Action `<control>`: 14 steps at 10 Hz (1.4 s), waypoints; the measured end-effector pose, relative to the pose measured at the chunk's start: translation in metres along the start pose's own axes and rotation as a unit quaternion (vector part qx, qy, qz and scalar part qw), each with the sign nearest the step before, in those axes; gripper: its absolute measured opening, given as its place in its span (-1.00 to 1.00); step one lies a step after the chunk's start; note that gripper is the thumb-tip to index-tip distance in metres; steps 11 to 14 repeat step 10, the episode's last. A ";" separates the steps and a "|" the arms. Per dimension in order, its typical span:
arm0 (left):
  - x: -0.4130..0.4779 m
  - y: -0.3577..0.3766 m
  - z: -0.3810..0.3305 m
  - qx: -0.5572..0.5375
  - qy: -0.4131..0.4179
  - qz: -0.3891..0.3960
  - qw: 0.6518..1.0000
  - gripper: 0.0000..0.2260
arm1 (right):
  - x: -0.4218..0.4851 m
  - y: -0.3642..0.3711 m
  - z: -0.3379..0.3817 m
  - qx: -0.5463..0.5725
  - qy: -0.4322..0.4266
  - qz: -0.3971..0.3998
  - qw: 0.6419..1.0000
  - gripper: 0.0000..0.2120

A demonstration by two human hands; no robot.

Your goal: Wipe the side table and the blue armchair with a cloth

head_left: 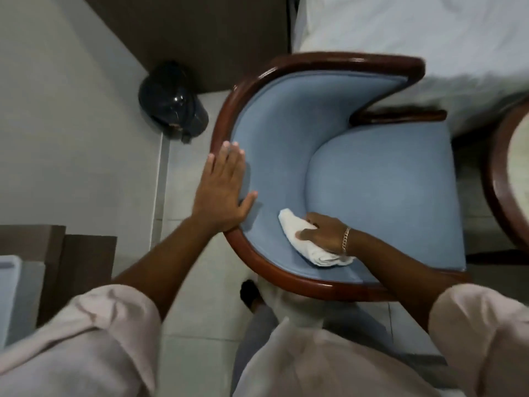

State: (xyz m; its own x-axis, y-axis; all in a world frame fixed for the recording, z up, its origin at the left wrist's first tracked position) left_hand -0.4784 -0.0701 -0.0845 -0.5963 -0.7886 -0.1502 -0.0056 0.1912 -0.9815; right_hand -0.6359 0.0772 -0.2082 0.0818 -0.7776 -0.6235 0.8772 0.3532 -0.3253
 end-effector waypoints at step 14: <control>-0.359 -0.030 0.420 -0.485 -0.658 -0.220 0.533 -0.26 | 0.099 0.360 0.528 -0.195 -0.430 -0.064 0.879 -0.74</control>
Point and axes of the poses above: each hand's wrist, its own x-axis towards the middle knuckle, its own y-axis out of the palm, z = x × y, the point moved 7 cm from there along x, towards the middle knuckle, and after that the axes turned 10 degrees about -y, right-handed, at the moved point
